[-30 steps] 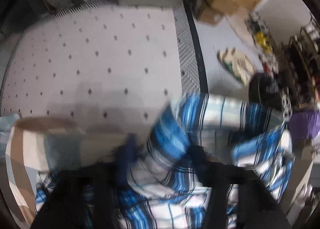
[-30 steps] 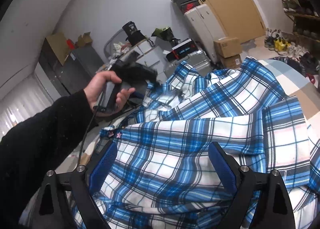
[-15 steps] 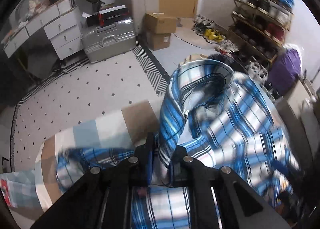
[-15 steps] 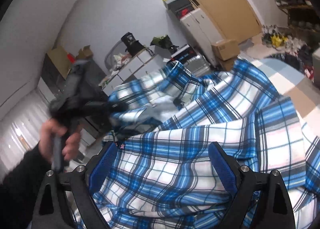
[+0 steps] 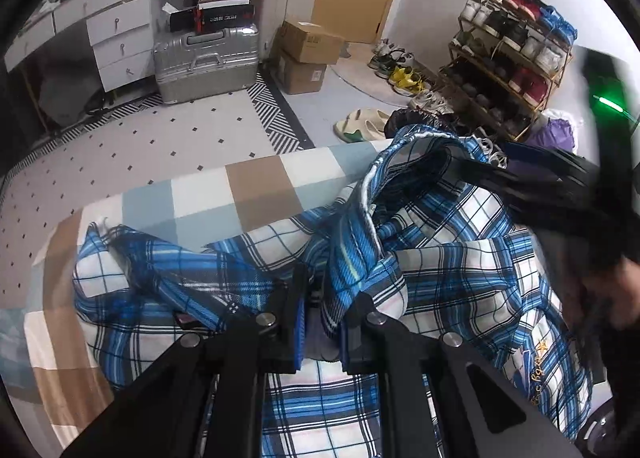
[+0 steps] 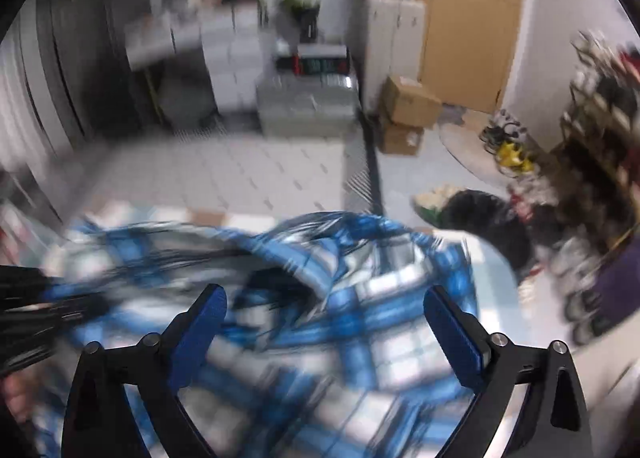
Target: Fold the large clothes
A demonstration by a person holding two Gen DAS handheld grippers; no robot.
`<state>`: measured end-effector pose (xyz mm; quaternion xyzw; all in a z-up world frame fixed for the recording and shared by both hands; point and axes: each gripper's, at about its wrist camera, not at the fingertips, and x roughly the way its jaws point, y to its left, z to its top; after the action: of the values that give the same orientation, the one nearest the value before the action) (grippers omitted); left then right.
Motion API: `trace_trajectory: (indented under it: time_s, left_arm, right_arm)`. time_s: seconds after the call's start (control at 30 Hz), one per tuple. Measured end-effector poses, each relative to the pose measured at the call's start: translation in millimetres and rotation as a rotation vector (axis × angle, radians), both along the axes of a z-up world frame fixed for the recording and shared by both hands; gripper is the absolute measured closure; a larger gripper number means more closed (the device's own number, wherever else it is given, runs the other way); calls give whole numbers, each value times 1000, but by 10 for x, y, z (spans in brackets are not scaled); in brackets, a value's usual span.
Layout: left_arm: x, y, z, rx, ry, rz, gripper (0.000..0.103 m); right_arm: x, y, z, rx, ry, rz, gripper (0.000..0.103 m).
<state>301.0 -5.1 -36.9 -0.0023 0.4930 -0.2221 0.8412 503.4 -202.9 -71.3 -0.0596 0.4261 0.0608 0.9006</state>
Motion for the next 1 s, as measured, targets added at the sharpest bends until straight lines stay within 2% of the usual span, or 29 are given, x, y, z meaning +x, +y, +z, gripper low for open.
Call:
trace_trajectory:
  time_s: [0.03,0.07,0.1,0.13,0.17,0.23,0.3,0.33,0.4,0.5,0.6,0.67,0.7,0.73,0.8,0.83,0.87,0.9,1.0]
  left_arm:
    - [3,6,1,-7,1,-1,95]
    - [15,15,7,-20,3,2,93]
    - [11,23,-1,-31,11,3,90]
    - [26,46,-4,-48,25,5,75]
    - [30,84,5,-77,31,8,54]
    - [3,139,87,-112,-4,25,42]
    - [-46,161,169,-121,-34,34,34]
    - [-64,157,196,-118,-38,47,26]
    - [-86,104,228,-108,-37,65,25]
    - [-105,-46,206,-98,8,78,25]
    - [-156,-179,108,-1,32,116,25]
    - [-222,-231,33,113,14,145,25]
    - [-251,-233,18,145,0,147,25]
    - [-278,-231,7,191,-24,157,26]
    - [-307,-211,-2,275,-62,184,42]
    - [-311,-171,-18,290,-57,190,69]
    - [-309,-141,-19,286,-39,185,90]
    - [-323,-111,-5,276,-19,179,98]
    - [-458,-40,108,288,-59,178,100]
  right_arm:
    - [162,47,-76,-38,37,8,21]
    - [307,96,-164,-69,84,24,34]
    - [377,134,-219,-99,109,24,61]
    - [452,170,-290,-129,139,34,82]
    - [495,177,-332,-125,166,39,99]
    - [476,139,-315,-76,166,8,100]
    - [365,103,-174,-12,123,5,100]
    - [291,64,-65,30,105,1,100]
    - [185,14,84,99,95,3,100]
    - [82,-8,236,126,92,-12,100]
    - [-32,1,323,132,96,-12,100]
    - [-97,5,350,141,99,-6,100]
    - [-97,4,390,149,91,-7,100]
    - [-139,-14,426,164,75,0,100]
    - [-200,-57,478,178,63,14,100]
    - [-221,-59,514,180,58,17,100]
    - [-268,-72,543,183,55,26,100]
    - [-314,-80,569,188,56,36,100]
    - [-538,-58,636,193,39,69,100]
